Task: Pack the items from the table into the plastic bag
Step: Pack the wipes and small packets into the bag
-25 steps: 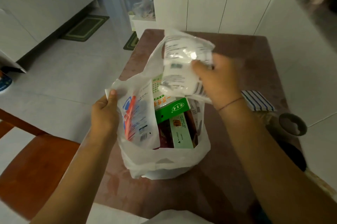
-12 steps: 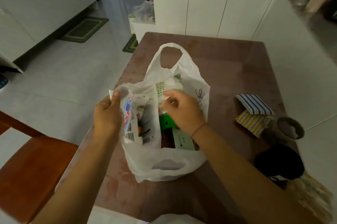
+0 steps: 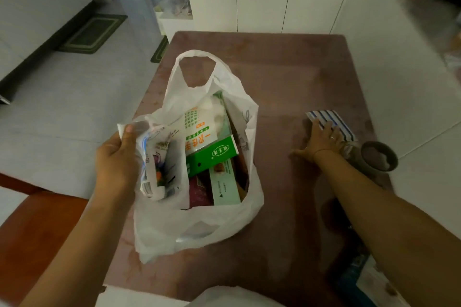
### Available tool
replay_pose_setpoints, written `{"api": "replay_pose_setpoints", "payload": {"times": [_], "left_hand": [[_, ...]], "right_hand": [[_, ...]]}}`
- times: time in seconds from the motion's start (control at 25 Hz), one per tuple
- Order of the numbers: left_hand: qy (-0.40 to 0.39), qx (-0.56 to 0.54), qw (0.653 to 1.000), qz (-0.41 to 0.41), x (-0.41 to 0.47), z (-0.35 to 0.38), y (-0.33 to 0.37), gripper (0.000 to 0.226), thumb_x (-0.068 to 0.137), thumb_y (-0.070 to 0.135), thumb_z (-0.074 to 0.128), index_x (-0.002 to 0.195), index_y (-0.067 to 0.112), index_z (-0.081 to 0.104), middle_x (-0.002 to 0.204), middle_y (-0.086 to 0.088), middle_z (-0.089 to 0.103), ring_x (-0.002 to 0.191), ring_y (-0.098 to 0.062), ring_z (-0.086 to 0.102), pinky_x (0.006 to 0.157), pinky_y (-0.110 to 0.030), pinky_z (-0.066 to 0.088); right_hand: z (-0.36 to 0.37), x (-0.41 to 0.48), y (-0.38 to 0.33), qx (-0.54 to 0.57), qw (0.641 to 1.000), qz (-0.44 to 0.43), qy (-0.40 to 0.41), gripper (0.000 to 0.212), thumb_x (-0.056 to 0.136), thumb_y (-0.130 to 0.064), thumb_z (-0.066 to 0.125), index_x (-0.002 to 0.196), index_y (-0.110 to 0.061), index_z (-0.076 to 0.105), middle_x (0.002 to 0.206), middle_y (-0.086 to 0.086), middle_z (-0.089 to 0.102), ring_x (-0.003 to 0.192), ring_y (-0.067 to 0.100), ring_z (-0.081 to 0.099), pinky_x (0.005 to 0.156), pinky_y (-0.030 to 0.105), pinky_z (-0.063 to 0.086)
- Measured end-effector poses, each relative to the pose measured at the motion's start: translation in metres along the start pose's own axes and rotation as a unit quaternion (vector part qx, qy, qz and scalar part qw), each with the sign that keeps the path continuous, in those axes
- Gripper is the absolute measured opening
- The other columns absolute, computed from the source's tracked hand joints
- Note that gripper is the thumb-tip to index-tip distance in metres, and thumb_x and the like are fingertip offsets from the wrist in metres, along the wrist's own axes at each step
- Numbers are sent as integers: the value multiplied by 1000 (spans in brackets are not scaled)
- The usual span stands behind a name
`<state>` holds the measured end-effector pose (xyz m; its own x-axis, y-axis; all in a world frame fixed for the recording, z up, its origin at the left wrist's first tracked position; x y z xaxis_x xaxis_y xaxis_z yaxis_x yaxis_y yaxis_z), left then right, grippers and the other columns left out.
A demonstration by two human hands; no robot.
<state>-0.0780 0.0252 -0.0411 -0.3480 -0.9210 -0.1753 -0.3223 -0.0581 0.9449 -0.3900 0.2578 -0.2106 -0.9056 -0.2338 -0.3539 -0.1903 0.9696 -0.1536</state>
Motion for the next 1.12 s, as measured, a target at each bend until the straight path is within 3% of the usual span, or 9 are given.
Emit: {"api": "replay_pose_setpoints", "payload": {"times": [0.16, 0.32, 0.48, 0.72, 0.84, 0.96, 1.04, 1.12], "left_hand": [[8, 17, 1000, -15, 3, 1, -4, 26, 84, 51, 51, 81, 37, 73, 74, 10, 73, 74, -20, 69, 60, -32, 52], [15, 37, 999, -2, 5, 5, -6, 27, 87, 51, 48, 87, 38, 71, 94, 5, 71, 86, -23, 65, 67, -32, 51], [17, 45, 999, 4, 3, 3, -7, 29, 91, 47, 42, 93, 38, 70, 101, 5, 68, 90, -23, 64, 69, -32, 50], [7, 46, 999, 2, 2, 0, -8, 30, 91, 48, 43, 96, 37, 70, 103, 3, 69, 88, -24, 65, 69, -34, 52], [5, 46, 999, 2, 4, 0, -9, 29, 91, 48, 44, 96, 37, 70, 99, 4, 70, 87, -23, 66, 68, -34, 52], [8, 48, 999, -2, 5, -2, -8, 30, 91, 49, 43, 94, 38, 71, 95, 9, 70, 86, -21, 66, 69, -33, 52], [10, 46, 999, 1, 5, -4, -7, 30, 92, 46, 43, 92, 37, 71, 90, 11, 70, 82, -18, 66, 62, -27, 50], [5, 42, 999, 0, 4, -3, -6, 30, 93, 45, 42, 95, 35, 71, 92, 10, 70, 83, -19, 67, 62, -27, 51]], "right_hand": [[16, 6, 3, -20, 1000, 1, -9, 116, 72, -62, 63, 151, -20, -11, 158, 14, -19, 145, 38, -18, 116, 52, -6], [22, 9, 14, -53, 998, -32, 15, 97, 83, -35, 59, 152, -20, -7, 159, 13, -16, 146, 35, -16, 118, 50, -3], [22, 8, 19, -89, 992, -54, 67, 88, 86, -20, 63, 152, -19, 5, 160, 13, -3, 146, 36, 0, 119, 49, 12], [20, -1, 6, -61, 985, -77, 144, 52, 95, -9, 44, 145, -7, 30, 156, 18, 21, 140, 38, 24, 113, 46, 25], [19, -26, -35, -14, 977, -156, 147, 47, 96, -13, 42, 141, -4, 35, 152, 18, 30, 134, 35, 34, 109, 42, 26], [52, -76, -60, -26, 973, -206, 101, 65, 91, -25, 53, 147, -13, 24, 155, 12, 25, 141, 31, 26, 115, 42, 20], [63, -97, -60, -15, 972, -218, 86, 78, 85, -46, 57, 148, -17, 20, 153, 9, 29, 140, 29, 28, 116, 45, 20], [49, -87, -57, 95, 971, -180, 129, 79, 83, -54, 57, 145, -18, 26, 145, 8, 41, 133, 29, 40, 113, 48, 29]]}}
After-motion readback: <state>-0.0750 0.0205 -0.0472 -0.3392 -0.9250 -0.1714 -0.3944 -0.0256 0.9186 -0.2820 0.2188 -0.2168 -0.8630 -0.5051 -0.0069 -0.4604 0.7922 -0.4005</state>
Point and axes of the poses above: each hand's wrist, its own x-axis towards the middle knuckle, its own z-axis out of the palm, y = z × x, the point moved 1 cm from there along x, towards the middle knuckle
